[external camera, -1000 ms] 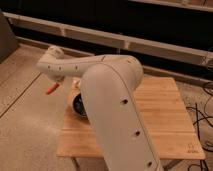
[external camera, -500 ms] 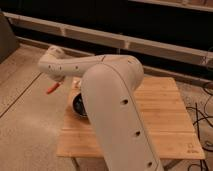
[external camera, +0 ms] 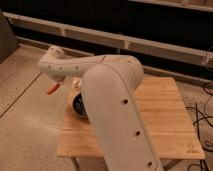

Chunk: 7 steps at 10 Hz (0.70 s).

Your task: Drag the pepper across the table

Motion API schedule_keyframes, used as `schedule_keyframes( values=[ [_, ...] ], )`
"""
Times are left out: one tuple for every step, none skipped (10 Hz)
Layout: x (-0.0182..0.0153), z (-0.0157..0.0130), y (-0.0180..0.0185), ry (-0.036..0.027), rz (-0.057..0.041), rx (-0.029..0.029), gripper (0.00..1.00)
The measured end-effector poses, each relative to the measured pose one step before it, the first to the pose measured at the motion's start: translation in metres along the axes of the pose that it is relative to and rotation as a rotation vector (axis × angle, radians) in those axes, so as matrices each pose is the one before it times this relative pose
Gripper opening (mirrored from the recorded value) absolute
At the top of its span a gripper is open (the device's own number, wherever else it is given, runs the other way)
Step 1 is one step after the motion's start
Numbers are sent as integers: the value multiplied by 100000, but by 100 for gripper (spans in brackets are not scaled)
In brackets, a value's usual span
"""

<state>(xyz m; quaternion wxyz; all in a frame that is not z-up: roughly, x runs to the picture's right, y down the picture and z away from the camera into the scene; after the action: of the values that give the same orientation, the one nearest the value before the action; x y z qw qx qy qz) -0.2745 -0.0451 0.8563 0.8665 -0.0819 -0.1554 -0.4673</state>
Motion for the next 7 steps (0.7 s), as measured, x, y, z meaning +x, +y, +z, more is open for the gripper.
schedule_keyframes(
  values=[
    [7, 9, 11, 7, 9, -17, 80],
    [11, 1, 12, 9, 18, -14, 80],
    [17, -4, 7, 19, 21, 1, 80],
    [21, 2, 19, 14, 34, -15, 80],
    [5, 1, 0, 7, 2, 5, 80],
    [7, -4, -2, 25, -13, 7, 80],
    [1, 4, 3, -3, 7, -4, 80]
  ],
)
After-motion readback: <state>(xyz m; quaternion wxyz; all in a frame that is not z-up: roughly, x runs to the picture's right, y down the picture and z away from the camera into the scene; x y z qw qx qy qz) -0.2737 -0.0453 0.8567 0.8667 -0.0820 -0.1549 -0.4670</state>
